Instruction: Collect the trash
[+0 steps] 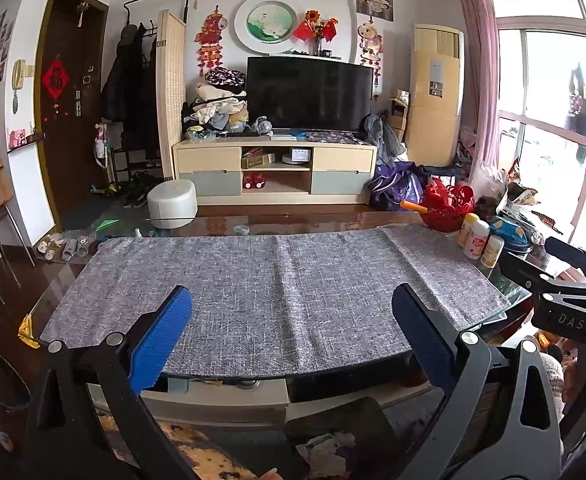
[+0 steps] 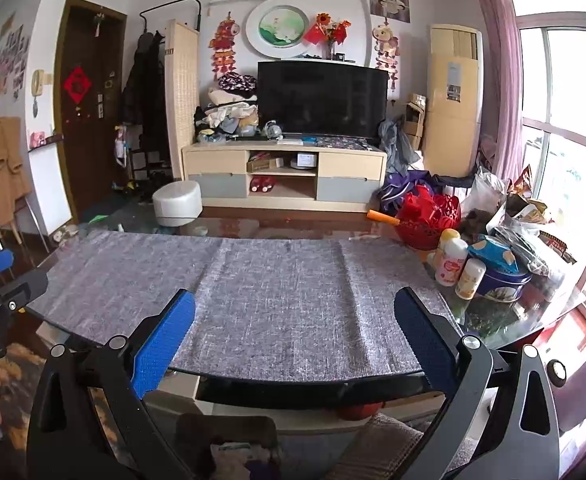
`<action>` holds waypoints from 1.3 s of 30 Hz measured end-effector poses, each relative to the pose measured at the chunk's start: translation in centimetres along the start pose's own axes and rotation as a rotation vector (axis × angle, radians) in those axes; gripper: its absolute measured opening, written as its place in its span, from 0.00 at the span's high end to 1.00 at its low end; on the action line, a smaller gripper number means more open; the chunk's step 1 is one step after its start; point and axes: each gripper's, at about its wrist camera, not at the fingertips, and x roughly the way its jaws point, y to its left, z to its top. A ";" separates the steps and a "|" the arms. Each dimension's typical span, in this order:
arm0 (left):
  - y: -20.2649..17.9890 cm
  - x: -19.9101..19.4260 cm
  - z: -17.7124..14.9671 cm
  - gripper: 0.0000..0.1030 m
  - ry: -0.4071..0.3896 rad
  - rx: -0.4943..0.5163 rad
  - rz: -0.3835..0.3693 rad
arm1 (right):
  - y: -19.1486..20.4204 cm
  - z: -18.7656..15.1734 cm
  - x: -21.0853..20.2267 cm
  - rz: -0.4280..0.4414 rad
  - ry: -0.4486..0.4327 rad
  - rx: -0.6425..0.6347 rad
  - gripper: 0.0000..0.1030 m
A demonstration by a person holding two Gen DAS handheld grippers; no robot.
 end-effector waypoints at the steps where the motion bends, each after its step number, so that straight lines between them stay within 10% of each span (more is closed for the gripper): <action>1: 0.0 0.0 0.0 0.08 0.000 0.000 -0.001 | 0.0 0.0 0.0 0.001 0.000 -0.001 0.03; 39: -0.4 0.1 0.4 0.08 -0.004 0.016 -0.003 | 0.3 0.3 -0.3 -0.004 -0.003 0.014 0.03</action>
